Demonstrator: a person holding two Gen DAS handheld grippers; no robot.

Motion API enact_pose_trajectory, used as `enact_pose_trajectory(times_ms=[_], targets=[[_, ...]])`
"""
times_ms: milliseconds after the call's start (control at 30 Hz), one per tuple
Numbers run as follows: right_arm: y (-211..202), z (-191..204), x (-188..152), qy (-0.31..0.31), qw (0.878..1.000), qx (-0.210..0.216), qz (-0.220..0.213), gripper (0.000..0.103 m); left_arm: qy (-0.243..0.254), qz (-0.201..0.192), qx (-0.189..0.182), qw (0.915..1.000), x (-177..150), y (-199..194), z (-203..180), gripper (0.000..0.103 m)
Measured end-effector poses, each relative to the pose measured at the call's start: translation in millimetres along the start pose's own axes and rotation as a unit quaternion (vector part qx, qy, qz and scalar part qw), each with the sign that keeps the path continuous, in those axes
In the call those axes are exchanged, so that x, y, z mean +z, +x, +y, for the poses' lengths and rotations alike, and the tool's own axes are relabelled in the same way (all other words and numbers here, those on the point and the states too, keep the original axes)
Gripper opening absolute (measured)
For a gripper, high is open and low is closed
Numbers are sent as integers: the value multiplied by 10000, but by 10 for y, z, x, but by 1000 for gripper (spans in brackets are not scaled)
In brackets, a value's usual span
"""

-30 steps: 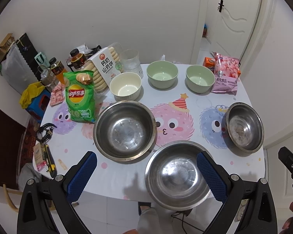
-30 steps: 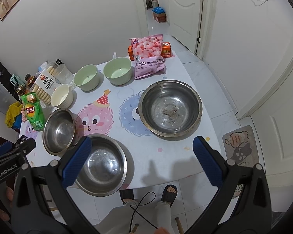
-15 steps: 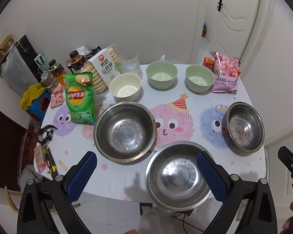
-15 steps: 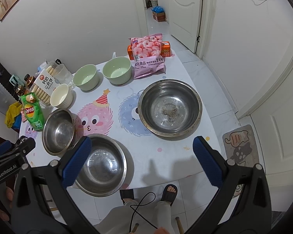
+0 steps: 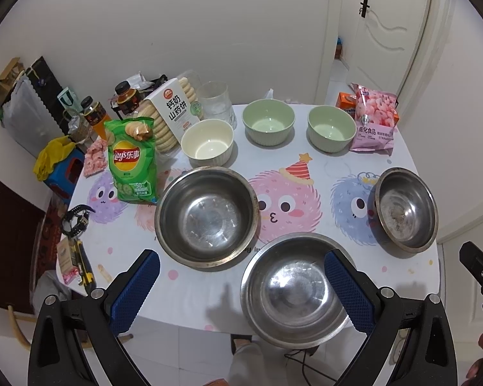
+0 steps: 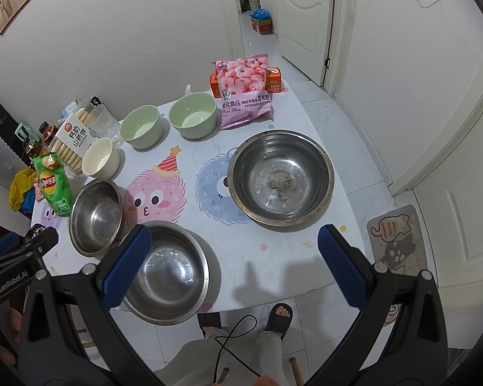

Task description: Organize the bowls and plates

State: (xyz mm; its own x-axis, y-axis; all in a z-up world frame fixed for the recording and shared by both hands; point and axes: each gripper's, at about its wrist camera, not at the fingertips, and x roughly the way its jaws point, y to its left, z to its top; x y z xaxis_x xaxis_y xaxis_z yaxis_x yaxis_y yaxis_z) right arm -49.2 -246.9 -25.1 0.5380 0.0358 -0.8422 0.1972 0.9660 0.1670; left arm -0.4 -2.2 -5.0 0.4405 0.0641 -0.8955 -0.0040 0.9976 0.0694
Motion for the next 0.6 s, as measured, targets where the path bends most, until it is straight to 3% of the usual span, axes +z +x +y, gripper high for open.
enact_pose_trajectory(times_ms=[600], targets=[[34, 5, -8, 16, 10000, -3, 58, 103, 30, 45, 2, 10000, 22, 46, 29, 103]])
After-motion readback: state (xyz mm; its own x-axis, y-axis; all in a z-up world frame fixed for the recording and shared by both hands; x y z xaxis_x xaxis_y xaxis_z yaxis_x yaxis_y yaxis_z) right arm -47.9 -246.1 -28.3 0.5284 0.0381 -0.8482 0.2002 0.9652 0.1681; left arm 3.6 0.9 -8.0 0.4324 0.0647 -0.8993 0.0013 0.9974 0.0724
